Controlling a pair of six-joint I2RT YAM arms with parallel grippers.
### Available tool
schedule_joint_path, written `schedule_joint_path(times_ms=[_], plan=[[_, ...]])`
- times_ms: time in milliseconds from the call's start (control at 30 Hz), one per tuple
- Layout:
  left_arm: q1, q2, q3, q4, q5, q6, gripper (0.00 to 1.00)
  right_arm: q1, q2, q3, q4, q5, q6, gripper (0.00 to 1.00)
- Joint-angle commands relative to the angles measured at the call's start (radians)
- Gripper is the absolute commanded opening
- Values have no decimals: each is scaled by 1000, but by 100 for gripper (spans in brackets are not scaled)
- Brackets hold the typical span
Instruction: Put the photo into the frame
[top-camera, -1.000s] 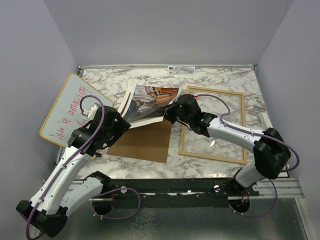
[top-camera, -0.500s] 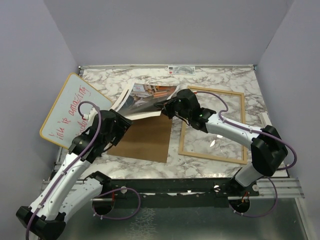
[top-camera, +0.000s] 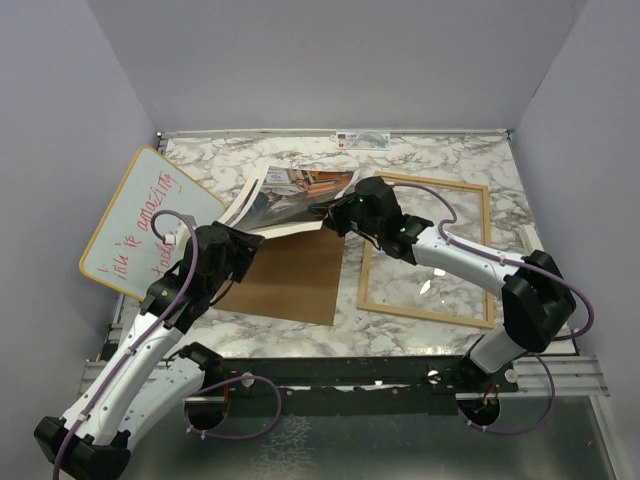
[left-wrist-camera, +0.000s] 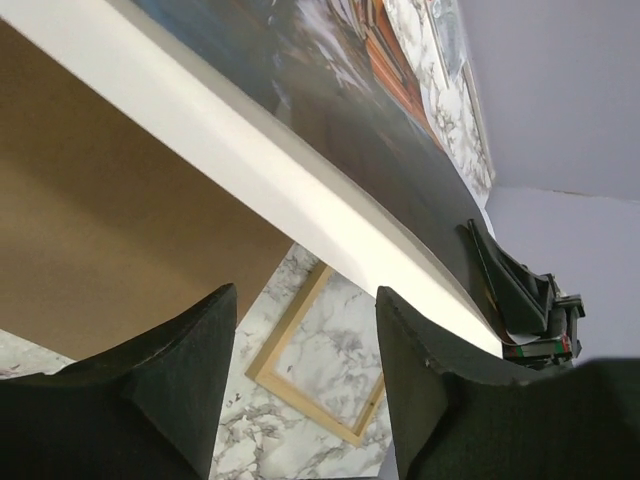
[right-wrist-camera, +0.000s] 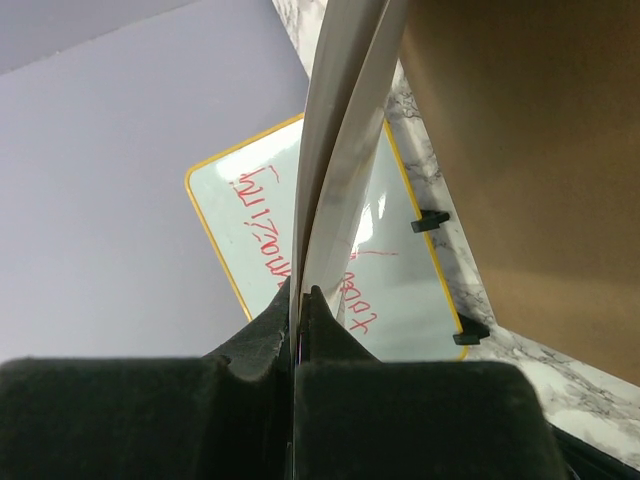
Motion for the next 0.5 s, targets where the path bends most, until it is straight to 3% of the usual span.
schedule_joint_path(times_ms=[0, 333, 467], plan=[[1, -21, -39, 47, 18, -43, 58, -7, 4, 9, -19, -20, 13, 1], [1, -10, -73, 118, -3, -55, 70, -8, -9, -19, -1, -74, 15, 1], [1, 1, -79, 135, -2, -52, 69, -8, -14, -30, 12, -86, 21, 1]])
